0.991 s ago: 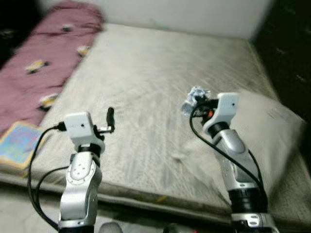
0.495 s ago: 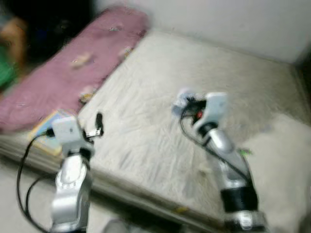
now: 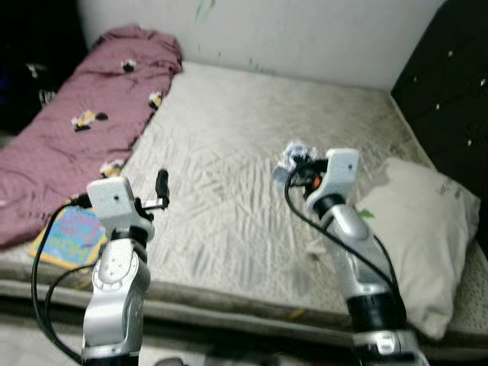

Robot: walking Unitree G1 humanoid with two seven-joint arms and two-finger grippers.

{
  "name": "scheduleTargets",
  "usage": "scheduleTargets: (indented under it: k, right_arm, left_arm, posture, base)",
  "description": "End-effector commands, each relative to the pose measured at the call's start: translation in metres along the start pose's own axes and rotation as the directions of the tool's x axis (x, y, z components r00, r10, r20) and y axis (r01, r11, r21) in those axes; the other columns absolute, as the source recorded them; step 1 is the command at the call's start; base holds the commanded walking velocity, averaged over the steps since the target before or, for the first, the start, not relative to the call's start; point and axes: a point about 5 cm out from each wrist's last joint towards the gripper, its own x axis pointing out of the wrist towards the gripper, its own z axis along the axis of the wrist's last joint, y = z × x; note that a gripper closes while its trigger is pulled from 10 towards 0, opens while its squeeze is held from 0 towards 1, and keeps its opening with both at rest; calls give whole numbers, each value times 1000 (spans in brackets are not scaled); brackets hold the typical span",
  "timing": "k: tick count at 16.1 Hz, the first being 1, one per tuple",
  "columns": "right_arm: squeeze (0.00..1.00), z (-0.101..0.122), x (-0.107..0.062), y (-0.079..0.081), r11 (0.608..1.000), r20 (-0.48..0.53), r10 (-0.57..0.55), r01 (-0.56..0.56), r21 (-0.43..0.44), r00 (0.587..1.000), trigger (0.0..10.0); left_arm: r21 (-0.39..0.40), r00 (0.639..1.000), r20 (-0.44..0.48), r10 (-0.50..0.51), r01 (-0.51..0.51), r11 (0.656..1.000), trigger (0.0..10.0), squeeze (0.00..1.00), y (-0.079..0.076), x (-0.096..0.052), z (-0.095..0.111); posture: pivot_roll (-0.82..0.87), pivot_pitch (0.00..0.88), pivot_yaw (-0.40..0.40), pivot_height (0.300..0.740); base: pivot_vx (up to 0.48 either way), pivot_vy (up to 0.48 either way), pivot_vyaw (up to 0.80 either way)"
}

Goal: Clean up the room

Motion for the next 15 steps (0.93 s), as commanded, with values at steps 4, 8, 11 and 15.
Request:
scheduleTargets:
  k: [4, 8, 11, 15]
  right_arm:
    - [0, -3, -2, -5, 1000, -18, -26, 26, 9, 1000, 10000]
    - [0, -4, -2, -5, 1000, -19, -22, 22, 9, 1000, 10000]
    - [0, -4, -2, -5, 1000, -20, -18, 18, 8, 1000, 10000]
    - [0, -5, -2, -5, 1000, -21, -15, 15, 5, 1000, 10000]
  left_arm:
    - [-6, 999, -7, -33, 33, 999, 10000, 0, -6, 0, 0]
    - [-19, 999, -10, -52, 52, 998, 10000, 0, -8, 0, -1]
    - [-22, 998, -6, -59, 59, 998, 10000, 0, -9, -1, 0]
    - [-23, 997, -6, -72, 72, 997, 10000, 0, -10, -1, -1]
  posture:
    - [31, 0, -67, 740]
    - [31, 0, -67, 740]
    - [31, 0, -67, 740]
    - [31, 0, -66, 740]
  base:
    - [0, 240, -600]
    - [0, 480, -570]
    - [0, 480, 0]
    - [0, 480, 0]
